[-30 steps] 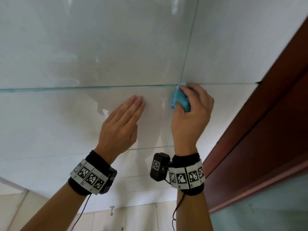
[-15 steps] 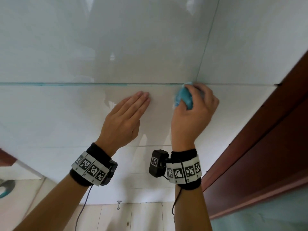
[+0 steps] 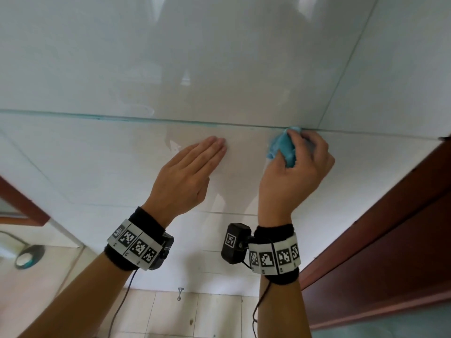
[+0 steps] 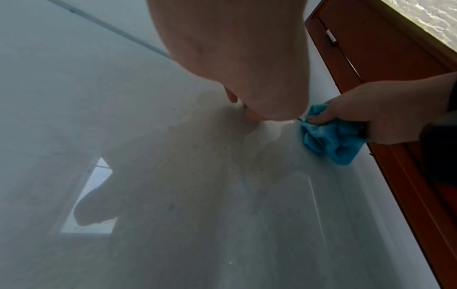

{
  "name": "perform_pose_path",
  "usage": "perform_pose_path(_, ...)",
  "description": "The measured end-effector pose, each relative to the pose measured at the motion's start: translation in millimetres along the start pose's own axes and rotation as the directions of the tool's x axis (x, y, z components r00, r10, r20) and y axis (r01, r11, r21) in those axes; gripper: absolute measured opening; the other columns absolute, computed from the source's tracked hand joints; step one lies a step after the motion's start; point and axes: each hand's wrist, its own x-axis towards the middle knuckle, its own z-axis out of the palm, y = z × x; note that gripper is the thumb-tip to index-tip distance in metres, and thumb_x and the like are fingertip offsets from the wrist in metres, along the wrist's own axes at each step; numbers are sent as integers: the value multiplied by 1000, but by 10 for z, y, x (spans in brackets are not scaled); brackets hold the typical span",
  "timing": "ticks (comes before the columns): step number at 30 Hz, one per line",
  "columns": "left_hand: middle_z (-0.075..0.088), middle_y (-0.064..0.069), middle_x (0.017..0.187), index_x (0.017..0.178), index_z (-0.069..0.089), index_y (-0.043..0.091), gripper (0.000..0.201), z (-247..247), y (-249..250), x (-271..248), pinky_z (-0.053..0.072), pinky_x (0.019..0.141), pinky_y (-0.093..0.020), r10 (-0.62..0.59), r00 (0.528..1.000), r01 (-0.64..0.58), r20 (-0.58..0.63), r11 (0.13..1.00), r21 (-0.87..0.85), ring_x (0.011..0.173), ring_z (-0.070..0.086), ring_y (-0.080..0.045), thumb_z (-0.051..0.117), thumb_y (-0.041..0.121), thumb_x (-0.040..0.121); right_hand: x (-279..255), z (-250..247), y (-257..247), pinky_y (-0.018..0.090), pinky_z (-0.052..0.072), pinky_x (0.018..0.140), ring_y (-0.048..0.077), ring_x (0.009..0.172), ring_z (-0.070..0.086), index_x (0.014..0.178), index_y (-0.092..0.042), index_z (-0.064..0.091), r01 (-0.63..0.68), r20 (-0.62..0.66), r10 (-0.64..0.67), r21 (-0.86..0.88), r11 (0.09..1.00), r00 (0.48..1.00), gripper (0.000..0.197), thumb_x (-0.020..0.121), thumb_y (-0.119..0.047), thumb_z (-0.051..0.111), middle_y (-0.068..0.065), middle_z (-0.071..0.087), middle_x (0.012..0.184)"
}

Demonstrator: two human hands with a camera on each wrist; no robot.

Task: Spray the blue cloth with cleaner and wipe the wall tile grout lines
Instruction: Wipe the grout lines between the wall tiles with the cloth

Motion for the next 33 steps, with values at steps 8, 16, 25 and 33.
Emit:
perform_pose_path(8, 48, -11, 158, 150, 51, 2, 59, 27, -110, -61, 43, 117, -44, 20, 999, -22, -38, 999, -31, 149, 44, -25, 42, -8, 92, 33, -37, 16, 9, 39, 93, 29, 114, 52, 113, -13, 79, 34, 45, -34, -3, 999, 998, 46, 74, 2, 59, 3, 66, 123)
perform_pose_path(16, 48, -12, 157, 149, 52, 1, 56, -45, -338, -181, 46, 114, -47, 50, 998, -51, -44, 998, -25, 148, 45, -26, 40, -6, 94, -99, 217, -97, 13, 38, 90, 28, 107, 53, 110, -10, 78, -10, -128, 6, -28, 1000, 992, 46, 70, 8, 66, 4, 68, 123)
perform_pose_path(25, 49, -12, 157, 148, 52, 0, 57, 29, -452, -205, 45, 115, -46, 99, 992, -104, -73, 992, -73, 148, 45, -27, 43, -7, 93, -440, 414, -462, 17, 41, 93, 28, 114, 52, 113, -10, 78, 81, 56, -80, 0, 997, 995, 45, 73, -9, 56, 6, 67, 127)
perform_pose_path(33, 45, -12, 159, 151, 49, 0, 57, -129, -702, -258, 40, 120, -43, 187, 982, -186, 10, 979, -78, 150, 42, -26, 43, -5, 94, -143, 116, -68, 11, 42, 91, 33, 109, 57, 113, -7, 78, -88, -165, 81, -35, 996, 983, 40, 76, 3, 65, 6, 70, 122)
